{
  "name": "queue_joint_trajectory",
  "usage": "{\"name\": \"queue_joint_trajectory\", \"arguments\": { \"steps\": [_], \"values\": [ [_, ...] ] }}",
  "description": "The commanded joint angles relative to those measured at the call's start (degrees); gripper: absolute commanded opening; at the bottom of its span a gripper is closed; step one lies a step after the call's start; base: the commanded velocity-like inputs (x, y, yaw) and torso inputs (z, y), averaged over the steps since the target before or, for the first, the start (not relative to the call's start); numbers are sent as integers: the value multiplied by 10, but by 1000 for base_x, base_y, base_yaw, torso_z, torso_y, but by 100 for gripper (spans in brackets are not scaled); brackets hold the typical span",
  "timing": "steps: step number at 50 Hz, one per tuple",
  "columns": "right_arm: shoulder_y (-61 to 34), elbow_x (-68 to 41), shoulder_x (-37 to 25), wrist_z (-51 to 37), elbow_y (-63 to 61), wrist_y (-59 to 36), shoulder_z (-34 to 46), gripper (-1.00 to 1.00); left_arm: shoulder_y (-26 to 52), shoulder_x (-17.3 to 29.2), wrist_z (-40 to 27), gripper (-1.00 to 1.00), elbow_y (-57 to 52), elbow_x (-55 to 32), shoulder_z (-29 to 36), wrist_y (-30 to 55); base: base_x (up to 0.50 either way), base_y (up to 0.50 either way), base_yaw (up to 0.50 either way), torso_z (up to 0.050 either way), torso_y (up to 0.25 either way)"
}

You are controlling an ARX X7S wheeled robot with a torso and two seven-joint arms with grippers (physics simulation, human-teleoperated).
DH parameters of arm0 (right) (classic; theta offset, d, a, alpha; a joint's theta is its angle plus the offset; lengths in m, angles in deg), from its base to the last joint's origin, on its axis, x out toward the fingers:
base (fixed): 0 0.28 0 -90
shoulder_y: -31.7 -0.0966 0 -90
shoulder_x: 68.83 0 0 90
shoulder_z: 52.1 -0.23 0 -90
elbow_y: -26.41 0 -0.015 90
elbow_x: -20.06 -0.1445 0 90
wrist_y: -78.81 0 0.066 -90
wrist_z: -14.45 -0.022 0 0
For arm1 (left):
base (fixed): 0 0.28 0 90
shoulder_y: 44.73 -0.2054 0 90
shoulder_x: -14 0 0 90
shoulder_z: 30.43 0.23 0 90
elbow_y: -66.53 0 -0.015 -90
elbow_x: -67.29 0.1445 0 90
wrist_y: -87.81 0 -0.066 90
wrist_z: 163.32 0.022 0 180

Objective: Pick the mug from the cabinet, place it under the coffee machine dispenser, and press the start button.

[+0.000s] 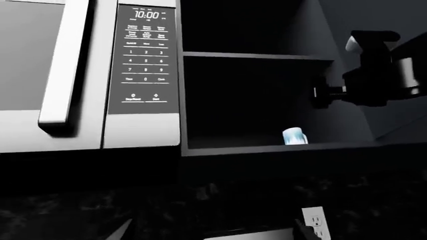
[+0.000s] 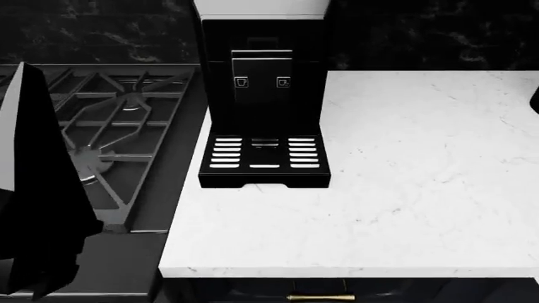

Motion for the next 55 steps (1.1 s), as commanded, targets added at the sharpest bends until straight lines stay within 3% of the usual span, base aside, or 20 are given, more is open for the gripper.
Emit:
{"name": "queue_joint_trajectory", "arguments": {
  "steps": [1,55],
  "values": [
    [0,0,0,0,0,0,0,100,12,-2,-7,100,0,11,23,-6,184,0,0,0,0],
    [0,0,0,0,0,0,0,100,12,-32,-46,100,0,44,57,-14,64,34,0,0,0]
  ]
}}
